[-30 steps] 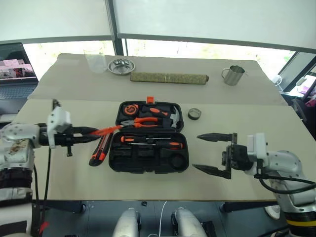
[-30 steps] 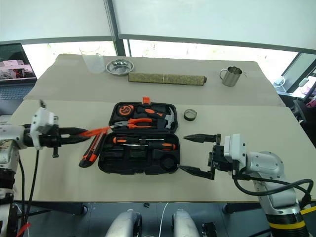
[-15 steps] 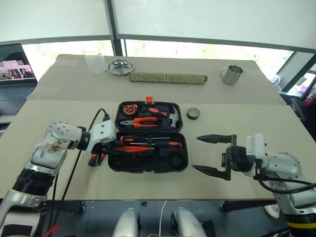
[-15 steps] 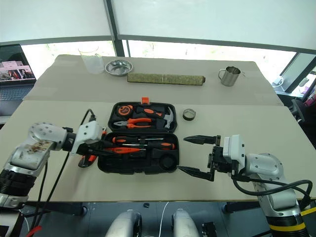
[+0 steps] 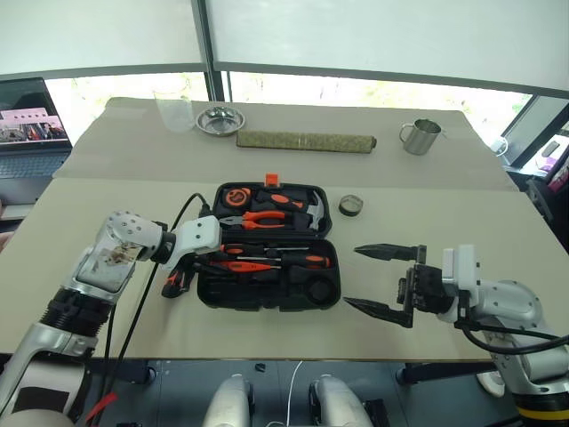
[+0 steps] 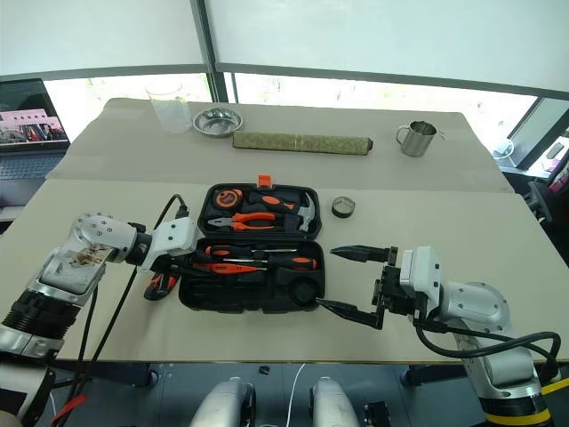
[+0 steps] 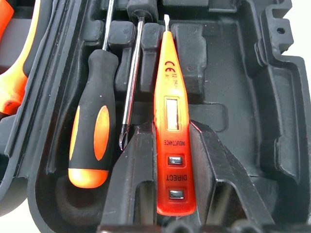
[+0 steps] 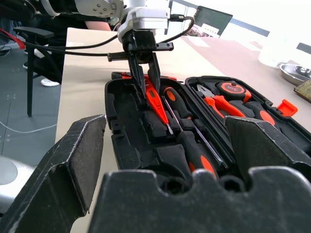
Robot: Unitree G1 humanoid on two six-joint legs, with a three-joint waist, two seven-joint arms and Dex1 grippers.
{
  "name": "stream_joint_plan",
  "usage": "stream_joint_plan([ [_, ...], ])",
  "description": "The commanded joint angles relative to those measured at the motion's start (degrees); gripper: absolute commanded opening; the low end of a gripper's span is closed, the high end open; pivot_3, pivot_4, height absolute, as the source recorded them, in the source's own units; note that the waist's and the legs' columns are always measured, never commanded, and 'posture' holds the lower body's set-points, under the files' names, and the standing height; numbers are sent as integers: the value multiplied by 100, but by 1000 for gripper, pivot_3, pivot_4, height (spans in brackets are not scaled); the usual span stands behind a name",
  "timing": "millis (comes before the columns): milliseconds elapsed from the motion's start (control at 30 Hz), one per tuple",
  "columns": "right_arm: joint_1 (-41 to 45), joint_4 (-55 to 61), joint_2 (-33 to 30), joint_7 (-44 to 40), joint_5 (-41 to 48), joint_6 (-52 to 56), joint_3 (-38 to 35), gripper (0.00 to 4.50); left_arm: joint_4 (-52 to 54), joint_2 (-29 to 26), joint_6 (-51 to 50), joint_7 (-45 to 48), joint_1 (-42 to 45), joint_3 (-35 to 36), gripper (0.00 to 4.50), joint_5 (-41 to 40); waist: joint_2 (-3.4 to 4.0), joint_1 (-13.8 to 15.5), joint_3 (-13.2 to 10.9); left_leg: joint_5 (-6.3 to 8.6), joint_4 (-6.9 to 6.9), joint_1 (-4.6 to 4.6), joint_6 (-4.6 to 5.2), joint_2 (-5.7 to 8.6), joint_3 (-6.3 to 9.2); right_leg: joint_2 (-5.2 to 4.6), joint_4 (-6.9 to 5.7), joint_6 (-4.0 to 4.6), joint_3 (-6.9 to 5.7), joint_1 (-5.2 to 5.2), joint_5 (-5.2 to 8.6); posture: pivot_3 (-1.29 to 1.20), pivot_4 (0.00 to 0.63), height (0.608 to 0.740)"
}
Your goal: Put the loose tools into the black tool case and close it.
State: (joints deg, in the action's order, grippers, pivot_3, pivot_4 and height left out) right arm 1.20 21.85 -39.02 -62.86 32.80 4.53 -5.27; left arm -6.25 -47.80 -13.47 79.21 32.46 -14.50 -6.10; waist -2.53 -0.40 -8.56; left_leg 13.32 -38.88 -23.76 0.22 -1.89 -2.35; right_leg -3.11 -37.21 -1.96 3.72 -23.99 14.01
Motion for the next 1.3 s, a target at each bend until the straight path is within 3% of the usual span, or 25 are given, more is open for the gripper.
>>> stream_joint_plan([
  [33,10,165,21,51,33,-36,-78,4500,-182,-232,219,148,-31,-230,482,376,0,-8,0,0,1,0,0,0,0,0,0,0,0,0,0,0,150,740],
  [167,26,159,37,54,30,-36,-49,4500,-451,-266,554,106,6,-491,482,763,5,-38,3,0,3,3,0,-2,-1,2,1,0,2,-1,0,0,150,740],
  [333,-3,163,45,45,33,-44,-27,4500,-249,82,-1,11,-20,-314,482,304,21,-28,12,0,4,26,1,-2,-2,3,0,0,5,22,1,0,150,740],
  [400,-9,141,58,39,22,-58,-16,4500,-165,95,7,5,-82,-213,1488,220,21,-15,12,1,4,44,1,-1,0,3,7,-4,3,46,3,0,150,740],
  [567,-22,77,132,126,35,-40,-50,4500,-188,190,529,-25,-60,331,3131,-224,21,-25,11,5,5,57,6,-2,0,1,13,-7,3,61,5,0,150,740],
  [667,-104,97,157,119,33,-45,-52,4500,-4,233,623,217,-121,679,3131,-740,21,-25,9,5,4,53,6,-2,0,1,12,-6,3,59,5,0,150,740],
  [833,-129,57,223,97,-13,-98,39,4500,14,304,835,86,-291,911,3131,-901,22,-24,8,5,3,51,6,0,1,-1,12,-6,3,56,4,0,150,740],
  [1000,-55,-3,287,86,-47,-104,100,4500,-280,594,1057,-65,-446,1007,1782,-979,22,-26,8,5,3,52,6,-1,2,0,12,-6,3,57,4,0,150,740],
  [1133,-7,-81,312,74,-75,-133,145,4500,-747,775,1456,-161,-517,870,255,-770,22,-24,8,5,3,53,6,1,1,-1,12,-6,3,58,4,0,150,740],
  [1167,1,-93,316,73,-82,-139,152,4500,-824,800,1550,-152,-523,849,75,-739,21,-25,8,5,3,52,6,1,1,-1,12,-6,3,58,4,0,150,740],
  [1300,28,-108,345,101,-108,-143,187,4500,-1054,896,1722,-137,-556,717,75,-582,21,-18,8,5,3,51,6,1,1,-1,13,-6,2,58,4,0,150,740],
])
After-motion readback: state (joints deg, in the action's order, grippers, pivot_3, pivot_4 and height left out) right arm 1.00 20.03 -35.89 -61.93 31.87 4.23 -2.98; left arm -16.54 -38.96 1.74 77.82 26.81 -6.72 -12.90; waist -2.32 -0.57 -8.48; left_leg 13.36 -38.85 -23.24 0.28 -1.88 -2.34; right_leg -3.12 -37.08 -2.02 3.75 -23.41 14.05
